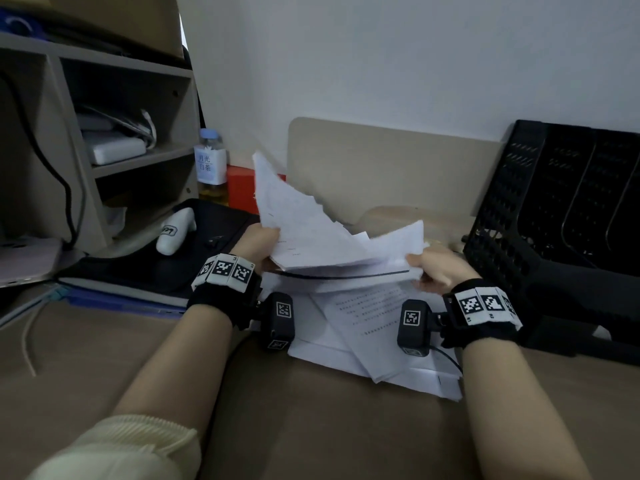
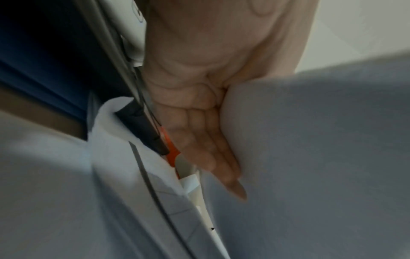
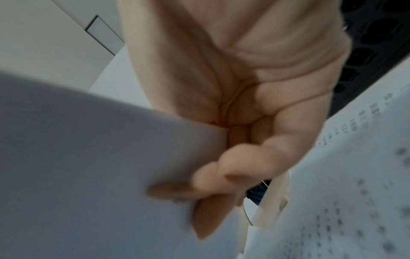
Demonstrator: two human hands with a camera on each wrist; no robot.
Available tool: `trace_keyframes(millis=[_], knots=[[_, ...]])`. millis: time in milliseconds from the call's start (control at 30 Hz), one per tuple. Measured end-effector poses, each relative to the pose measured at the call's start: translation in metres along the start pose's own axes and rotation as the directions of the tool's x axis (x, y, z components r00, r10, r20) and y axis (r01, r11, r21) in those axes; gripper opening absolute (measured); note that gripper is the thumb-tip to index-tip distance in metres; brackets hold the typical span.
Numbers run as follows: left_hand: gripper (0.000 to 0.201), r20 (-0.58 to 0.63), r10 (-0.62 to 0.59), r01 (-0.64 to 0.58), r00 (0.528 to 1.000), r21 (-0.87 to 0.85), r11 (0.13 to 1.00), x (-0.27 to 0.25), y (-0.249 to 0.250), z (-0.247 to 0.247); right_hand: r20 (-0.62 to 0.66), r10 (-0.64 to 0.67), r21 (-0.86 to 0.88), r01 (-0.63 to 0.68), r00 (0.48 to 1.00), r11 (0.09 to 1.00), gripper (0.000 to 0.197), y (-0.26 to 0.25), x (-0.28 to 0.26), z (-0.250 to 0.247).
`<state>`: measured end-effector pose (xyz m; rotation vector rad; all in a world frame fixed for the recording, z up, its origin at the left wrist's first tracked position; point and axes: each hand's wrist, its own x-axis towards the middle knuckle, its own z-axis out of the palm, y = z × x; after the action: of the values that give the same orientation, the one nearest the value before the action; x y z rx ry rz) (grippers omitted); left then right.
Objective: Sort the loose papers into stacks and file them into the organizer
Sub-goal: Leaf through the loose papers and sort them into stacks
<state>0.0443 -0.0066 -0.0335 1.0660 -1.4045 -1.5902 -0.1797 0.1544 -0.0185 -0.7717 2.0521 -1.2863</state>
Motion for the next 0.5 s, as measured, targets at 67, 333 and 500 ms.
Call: trace_keyframes(millis=[67, 333, 500], knots=[[0.034, -0.069, 0.033, -0.036, 0.997, -0.046, 0.998, 0.004, 0.000, -0.001, -0.049, -0.077, 0.024, 0.079, 0.996, 0.997, 0.015, 0.000, 0.000, -0.010], [0.033, -0.173, 0.112, -0.119, 0.978, -0.030, 0.992, 0.010, 0.000, -0.004, -0.521, -0.272, -0.015, 0.310, 0.809, 0.951, 0.021, -0.009, 0.003, -0.016], [0.036, -0.102, 0.080, -0.086, 0.991, -0.047, 0.995, 0.012, -0.009, -0.005, -0.694, -0.322, -0.013, 0.435, 0.645, 0.900, 0.028, -0.018, -0.007, -0.007]])
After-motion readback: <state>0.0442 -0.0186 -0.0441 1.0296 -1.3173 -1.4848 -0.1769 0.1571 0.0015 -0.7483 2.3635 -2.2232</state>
